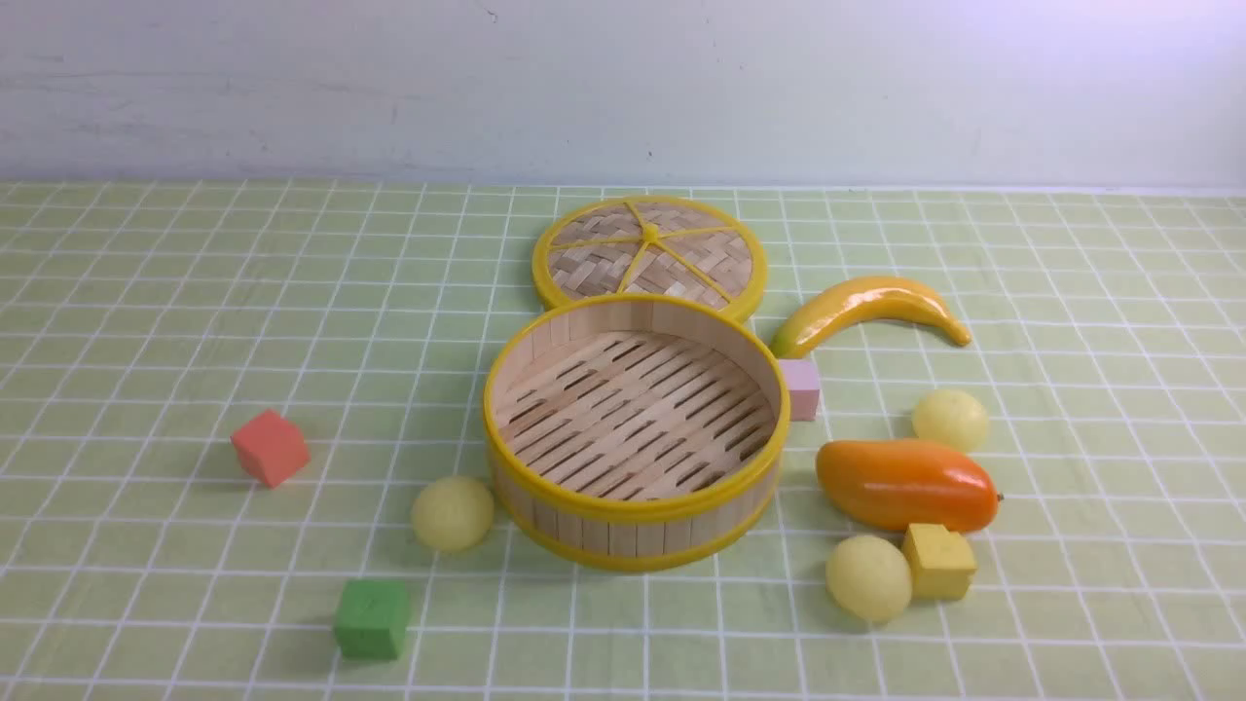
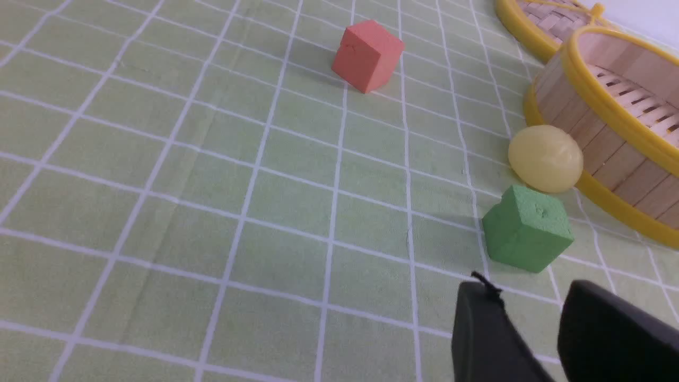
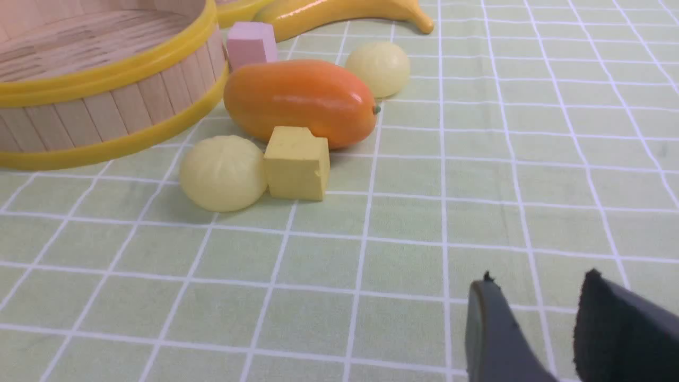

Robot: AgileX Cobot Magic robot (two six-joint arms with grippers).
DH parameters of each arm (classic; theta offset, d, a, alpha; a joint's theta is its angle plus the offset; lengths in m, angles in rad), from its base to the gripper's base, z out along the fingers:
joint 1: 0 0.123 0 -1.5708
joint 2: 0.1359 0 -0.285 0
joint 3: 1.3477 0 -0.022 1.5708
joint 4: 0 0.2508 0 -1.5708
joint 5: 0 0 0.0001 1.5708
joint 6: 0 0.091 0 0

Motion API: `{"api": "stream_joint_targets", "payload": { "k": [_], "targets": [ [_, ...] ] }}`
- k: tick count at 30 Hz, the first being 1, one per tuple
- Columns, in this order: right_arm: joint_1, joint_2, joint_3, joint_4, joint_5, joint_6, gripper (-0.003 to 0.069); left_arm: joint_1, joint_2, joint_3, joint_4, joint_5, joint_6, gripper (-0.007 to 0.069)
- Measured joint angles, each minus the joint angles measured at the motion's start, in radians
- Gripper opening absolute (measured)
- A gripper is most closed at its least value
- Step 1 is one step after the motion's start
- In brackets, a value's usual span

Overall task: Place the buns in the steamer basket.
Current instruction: Use the left arm to grab a steamed stuffed bun

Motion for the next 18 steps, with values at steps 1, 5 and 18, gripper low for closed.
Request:
{"api": "stream_joint_targets", "payload": {
  "k": [1,5,18],
  "targets": [
    [0.0,0.0,0.0,0.0,0.0,0.0,0.0239,0.0,0.0,0.0,0.0,0.0,0.0,0.0216],
    [0.0,0.0,0.0,0.0,0.0,0.0,0.0239,0.0,0.0,0.0,0.0,0.0,0.0,0.0217],
    [0.0,0.0,0.0,0.0,0.0,0.0,0.0239,0.0,0.0,0.0,-0.004,-0.007,-0.003,0.0228]
  ]
}}
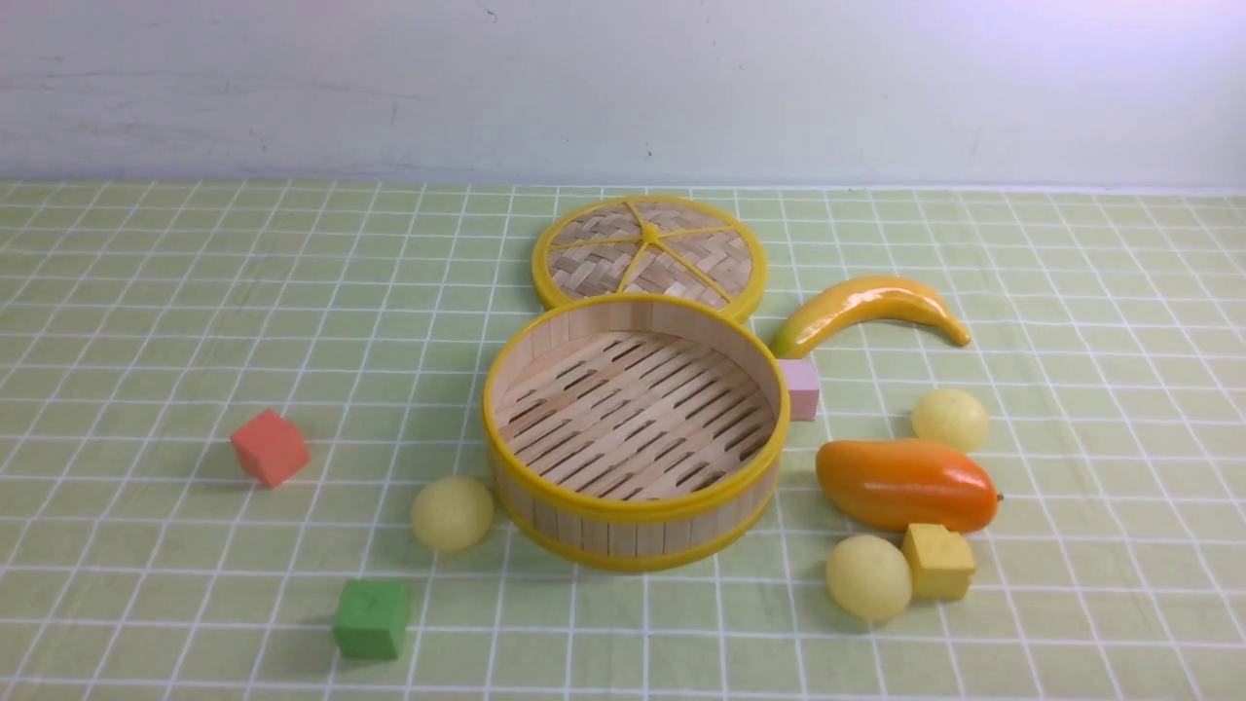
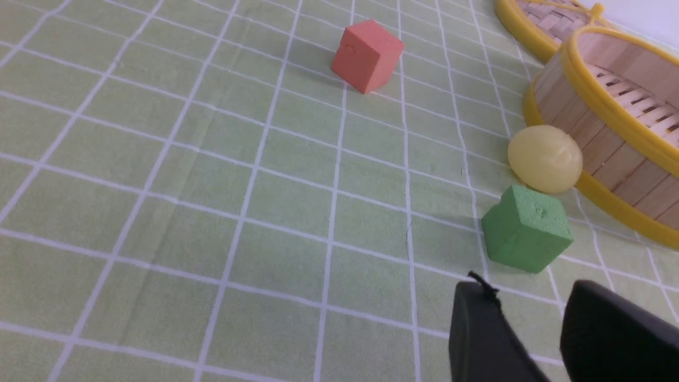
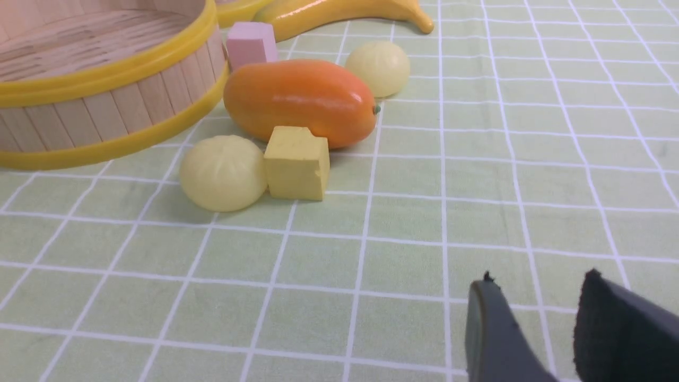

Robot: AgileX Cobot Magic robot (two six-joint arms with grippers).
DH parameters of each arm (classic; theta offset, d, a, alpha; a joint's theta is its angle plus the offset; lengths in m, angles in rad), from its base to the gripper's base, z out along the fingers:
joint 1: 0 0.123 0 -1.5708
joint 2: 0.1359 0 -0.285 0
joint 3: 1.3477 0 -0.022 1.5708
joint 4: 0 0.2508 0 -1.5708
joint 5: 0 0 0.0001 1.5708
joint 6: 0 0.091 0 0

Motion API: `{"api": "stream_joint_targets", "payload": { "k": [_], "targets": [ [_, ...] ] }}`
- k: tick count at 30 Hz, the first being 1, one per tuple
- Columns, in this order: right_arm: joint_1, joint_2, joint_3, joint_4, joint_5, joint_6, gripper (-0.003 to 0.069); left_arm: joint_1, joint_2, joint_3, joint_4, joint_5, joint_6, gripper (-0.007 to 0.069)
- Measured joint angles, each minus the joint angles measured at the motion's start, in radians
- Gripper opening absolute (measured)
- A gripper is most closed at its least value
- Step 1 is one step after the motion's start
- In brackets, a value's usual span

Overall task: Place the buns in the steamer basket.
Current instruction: Use the left arm to grab a steamed stuffed bun

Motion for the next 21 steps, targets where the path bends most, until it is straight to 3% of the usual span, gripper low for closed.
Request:
{"api": "stream_joint_targets", "payload": {
  "k": [7,10,13,16,20,21],
  "targets": [
    [0.0,0.0,0.0,0.0,0.0,0.0,0.0239,0.0,0.0,0.0,-0.409,-0.187,-0.231,0.0237],
    [0.0,0.0,0.0,0.0,0.0,0.0,0.0239,0.0,0.0,0.0,-0.49,-0.273,-0.254,0.0237],
    [0.0,0.0,0.0,0.0,0.0,0.0,0.0239,-0.001,0.0,-0.006,-0.512,-0.318,-0.259,0.0228],
    [0.0,0.0,0.0,0.0,0.0,0.0,0.0239,-0.026,0.0,-0.124,-0.497,-0.211,-0.226,0.0142],
    [0.0,0.0,0.0,0.0,0.0,0.0,0.0239,-0.07,0.105,-0.378,-0.419,-0.002,-0.08,-0.0013],
    [0.0,0.0,0.0,0.0,0.0,0.0,0.0239,-0.072,0.116,-0.392,-0.412,0.027,-0.067,-0.0013]
  ]
}}
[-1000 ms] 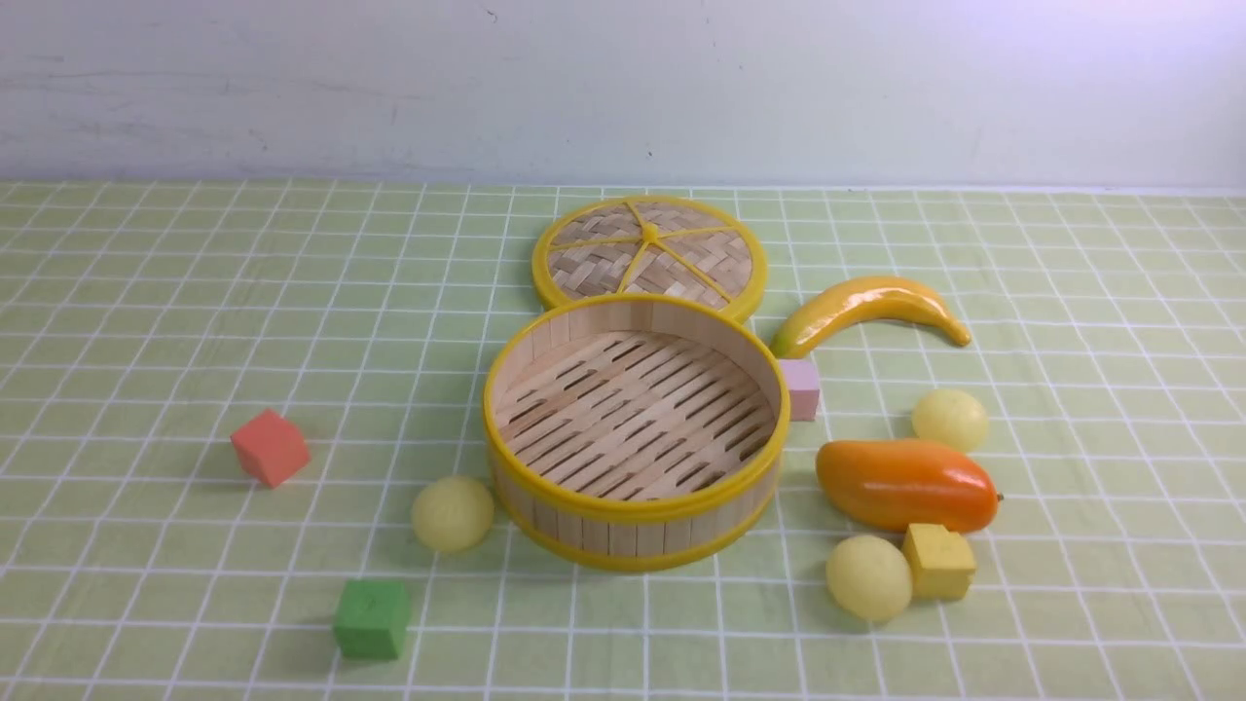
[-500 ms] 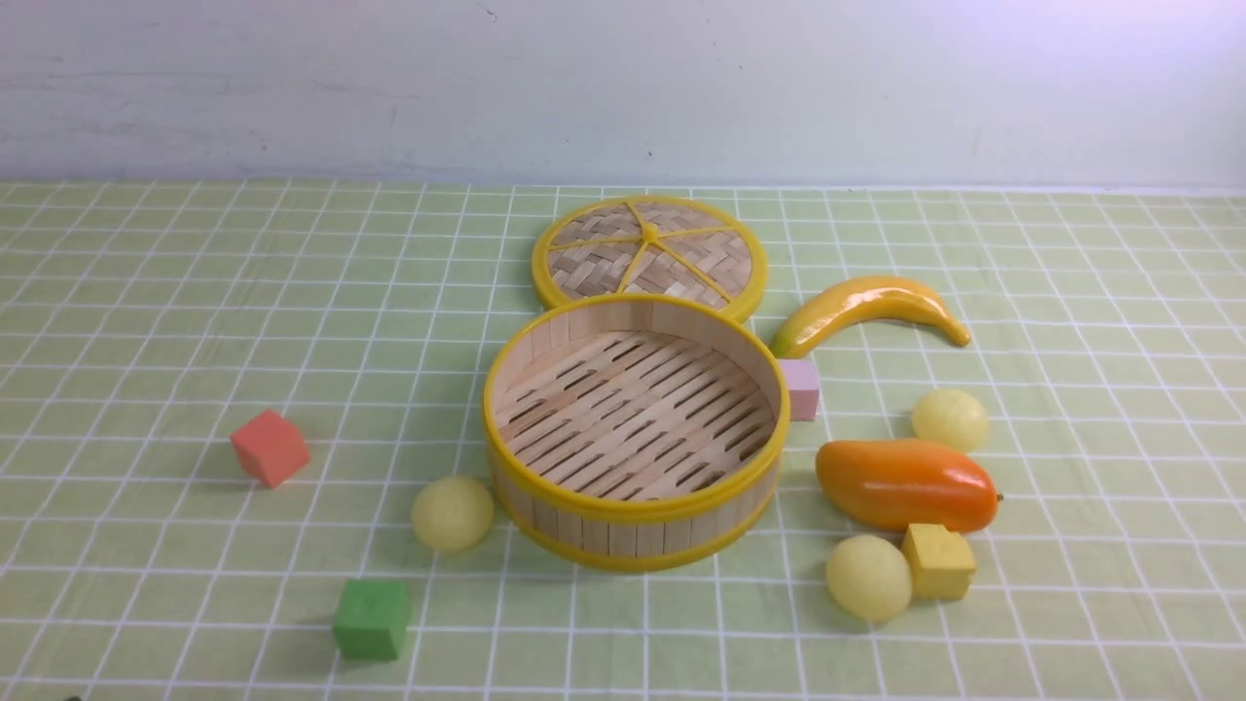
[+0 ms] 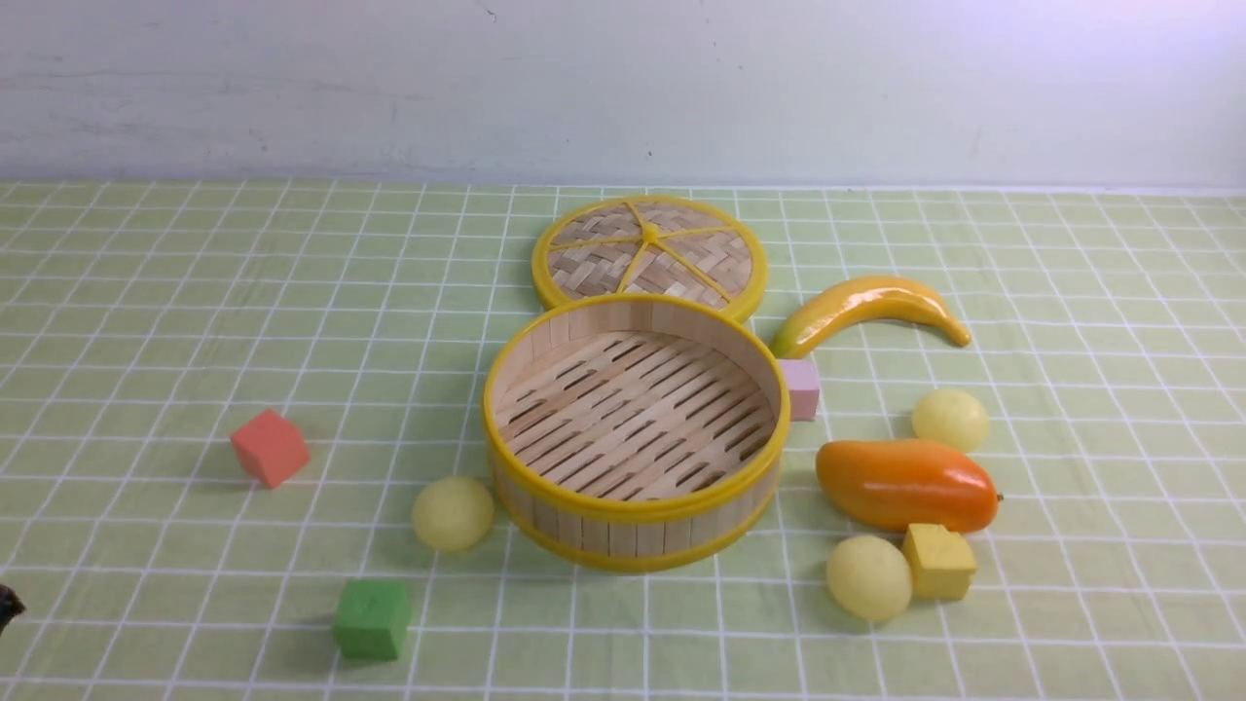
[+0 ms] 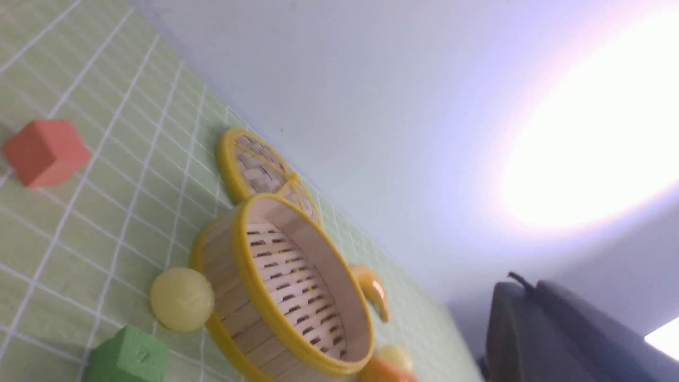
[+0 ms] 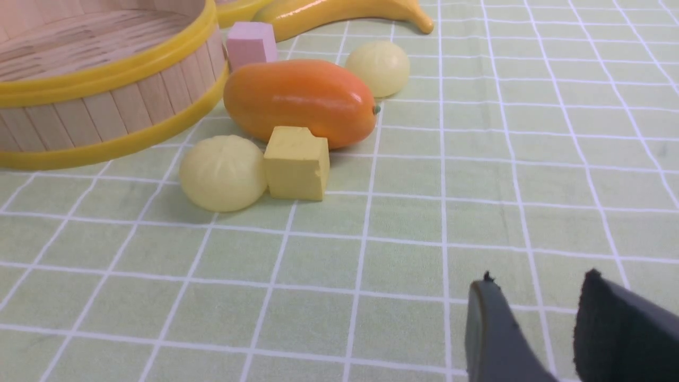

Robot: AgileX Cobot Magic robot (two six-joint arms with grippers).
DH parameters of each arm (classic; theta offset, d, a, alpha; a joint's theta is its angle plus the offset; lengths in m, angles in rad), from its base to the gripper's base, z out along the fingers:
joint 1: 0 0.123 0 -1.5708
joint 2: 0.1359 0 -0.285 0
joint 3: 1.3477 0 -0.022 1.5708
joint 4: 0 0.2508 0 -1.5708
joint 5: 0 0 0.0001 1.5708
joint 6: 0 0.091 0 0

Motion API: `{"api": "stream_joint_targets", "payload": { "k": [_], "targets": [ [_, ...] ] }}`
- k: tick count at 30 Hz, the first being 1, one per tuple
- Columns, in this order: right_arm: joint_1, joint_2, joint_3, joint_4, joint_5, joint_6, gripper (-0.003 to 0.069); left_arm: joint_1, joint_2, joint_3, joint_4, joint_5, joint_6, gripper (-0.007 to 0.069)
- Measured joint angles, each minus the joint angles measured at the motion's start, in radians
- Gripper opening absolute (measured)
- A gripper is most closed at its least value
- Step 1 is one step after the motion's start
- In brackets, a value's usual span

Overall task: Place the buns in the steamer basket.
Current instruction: Use the left arm to grab a steamed stuffed bun

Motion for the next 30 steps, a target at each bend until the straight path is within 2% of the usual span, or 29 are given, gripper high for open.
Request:
{"api": "stream_joint_targets", "payload": {
  "k": [4,6,8,11,14,19,27,30],
  "targets": [
    [0.0,0.0,0.0,0.0,0.0,0.0,0.0239,-0.009,0.36,-0.294,0.101,0.408,0.109,-0.0013],
    [0.0,0.0,0.0,0.0,0.0,0.0,0.0239,-0.009,0.538,-0.378,0.15,0.527,0.164,-0.0013],
    [0.0,0.0,0.0,0.0,0.0,0.0,0.0239,-0.009,0.674,-0.438,0.184,0.573,0.212,-0.0013],
    [0.0,0.0,0.0,0.0,0.0,0.0,0.0239,-0.01,0.864,-0.492,0.197,0.575,0.332,-0.0013],
    [0.0,0.0,0.0,0.0,0.0,0.0,0.0239,-0.062,1.099,-0.557,0.158,0.554,0.446,-0.0013],
    [0.0,0.0,0.0,0.0,0.0,0.0,0.0239,-0.204,1.332,-0.671,0.197,0.518,0.484,-0.0013],
    [0.0,0.0,0.0,0.0,0.0,0.0,0.0239,-0.217,1.595,-0.869,0.263,0.52,0.49,-0.0013],
    [0.0,0.0,0.0,0.0,0.0,0.0,0.0239,-0.217,1.675,-0.943,0.326,0.53,0.491,-0.0006]
  ]
}}
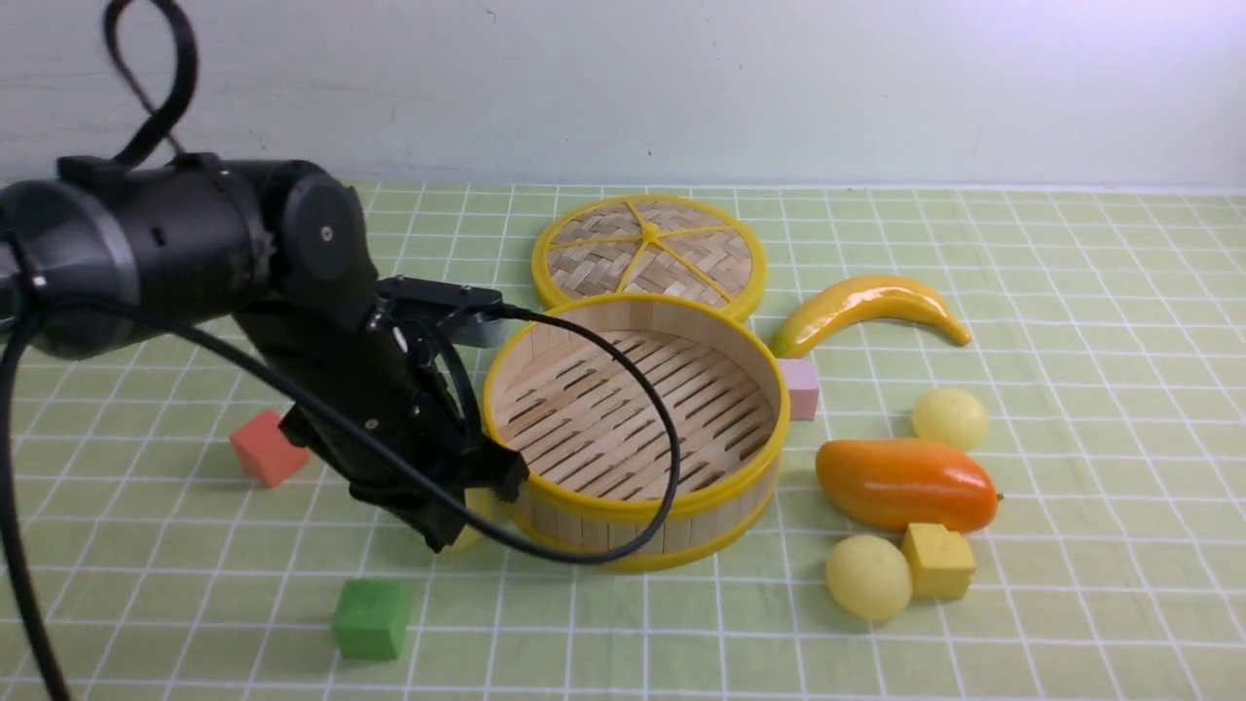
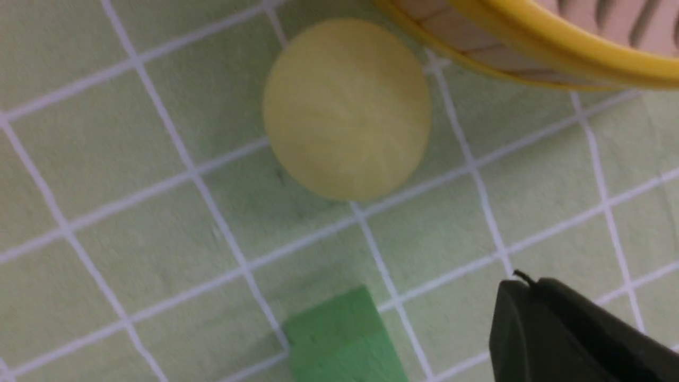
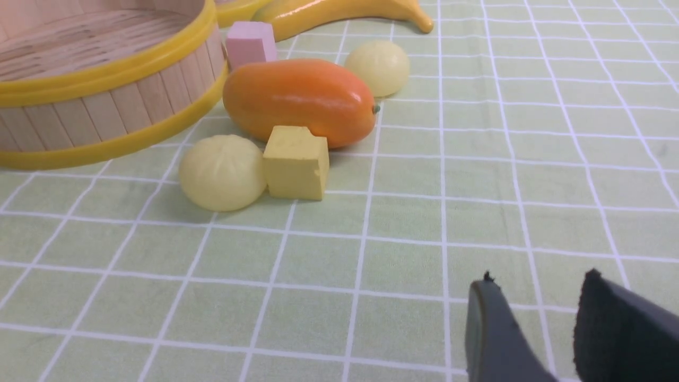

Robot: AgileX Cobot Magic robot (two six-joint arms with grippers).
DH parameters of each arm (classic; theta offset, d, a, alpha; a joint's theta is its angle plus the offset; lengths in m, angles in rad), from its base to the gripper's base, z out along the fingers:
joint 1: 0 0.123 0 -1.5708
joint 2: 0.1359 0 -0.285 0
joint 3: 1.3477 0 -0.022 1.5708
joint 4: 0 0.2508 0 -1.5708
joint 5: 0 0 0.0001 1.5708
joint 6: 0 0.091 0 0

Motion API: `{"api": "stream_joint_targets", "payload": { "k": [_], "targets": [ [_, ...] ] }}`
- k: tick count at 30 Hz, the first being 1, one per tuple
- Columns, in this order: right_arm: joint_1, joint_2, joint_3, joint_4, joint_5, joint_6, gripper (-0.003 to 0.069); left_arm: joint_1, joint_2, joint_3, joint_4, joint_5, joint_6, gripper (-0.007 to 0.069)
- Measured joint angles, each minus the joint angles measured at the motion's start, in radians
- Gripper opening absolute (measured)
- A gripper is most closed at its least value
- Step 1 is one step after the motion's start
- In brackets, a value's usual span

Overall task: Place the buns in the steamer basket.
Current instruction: Use the left arm to grab a steamed stuffed bun

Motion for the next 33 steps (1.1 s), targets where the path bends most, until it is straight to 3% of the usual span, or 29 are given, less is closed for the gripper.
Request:
{"api": "stream_joint_targets", "payload": {
  "k": [5,11,15,23,33],
  "targets": [
    [0.0,0.0,0.0,0.0,0.0,0.0,0.0239,-0.001,0.015,-0.034,0.08,0.011,0.012,0.009],
    [0.0,0.0,0.0,0.0,0.0,0.0,0.0239,-0.001,0.04,-0.037,0.076,-0.04,0.099,0.0244],
    [0.0,0.0,0.0,0.0,0.0,0.0,0.0239,-0.001,0.063,-0.037,0.105,-0.097,0.115,0.0299],
    [0.0,0.0,0.0,0.0,0.0,0.0,0.0239,-0.001,0.098,-0.037,0.129,-0.173,0.115,0.0296],
    [0.0,0.0,0.0,0.0,0.0,0.0,0.0239,-0.001,0.155,-0.039,0.131,-0.17,0.113,0.0241]
  ]
}}
